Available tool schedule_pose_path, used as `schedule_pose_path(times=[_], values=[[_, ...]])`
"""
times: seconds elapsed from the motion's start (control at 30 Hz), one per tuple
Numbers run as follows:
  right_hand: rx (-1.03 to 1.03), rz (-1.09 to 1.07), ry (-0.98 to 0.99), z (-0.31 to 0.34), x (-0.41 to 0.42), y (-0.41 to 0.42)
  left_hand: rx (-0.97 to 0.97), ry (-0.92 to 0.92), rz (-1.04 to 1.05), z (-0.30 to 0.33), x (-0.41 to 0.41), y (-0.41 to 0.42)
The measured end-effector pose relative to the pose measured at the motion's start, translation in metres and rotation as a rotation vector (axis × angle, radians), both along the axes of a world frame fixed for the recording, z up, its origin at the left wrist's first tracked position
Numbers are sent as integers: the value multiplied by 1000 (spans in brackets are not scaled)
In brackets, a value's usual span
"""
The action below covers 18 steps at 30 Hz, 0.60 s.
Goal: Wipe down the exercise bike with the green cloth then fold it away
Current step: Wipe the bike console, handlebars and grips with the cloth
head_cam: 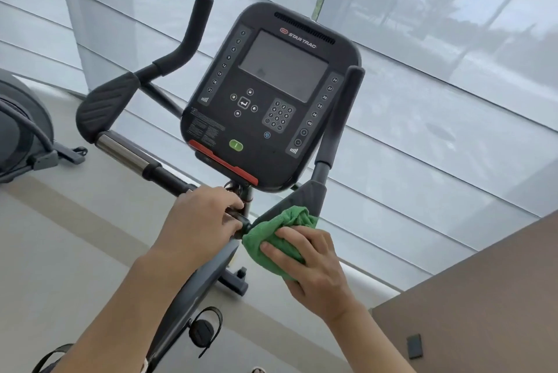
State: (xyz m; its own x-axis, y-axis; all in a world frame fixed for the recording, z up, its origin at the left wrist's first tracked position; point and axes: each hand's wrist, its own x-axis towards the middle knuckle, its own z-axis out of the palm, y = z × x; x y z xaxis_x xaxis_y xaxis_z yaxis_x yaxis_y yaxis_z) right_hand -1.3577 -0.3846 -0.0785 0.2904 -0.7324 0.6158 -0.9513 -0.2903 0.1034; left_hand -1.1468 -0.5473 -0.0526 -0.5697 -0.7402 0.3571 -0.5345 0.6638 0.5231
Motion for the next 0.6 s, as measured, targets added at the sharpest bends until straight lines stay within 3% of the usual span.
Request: schedule_pose_path(times=[0.23,0.43,0.6], values=[[-46,60,5,7,-43,-16,12,161,-125,22,-40,12],[-41,-114,-307,56,-104,-61,28,186,-131,28,-73,7],[-184,-135,-438,128,-128,-92,19,185,-169,36,-112,12]])
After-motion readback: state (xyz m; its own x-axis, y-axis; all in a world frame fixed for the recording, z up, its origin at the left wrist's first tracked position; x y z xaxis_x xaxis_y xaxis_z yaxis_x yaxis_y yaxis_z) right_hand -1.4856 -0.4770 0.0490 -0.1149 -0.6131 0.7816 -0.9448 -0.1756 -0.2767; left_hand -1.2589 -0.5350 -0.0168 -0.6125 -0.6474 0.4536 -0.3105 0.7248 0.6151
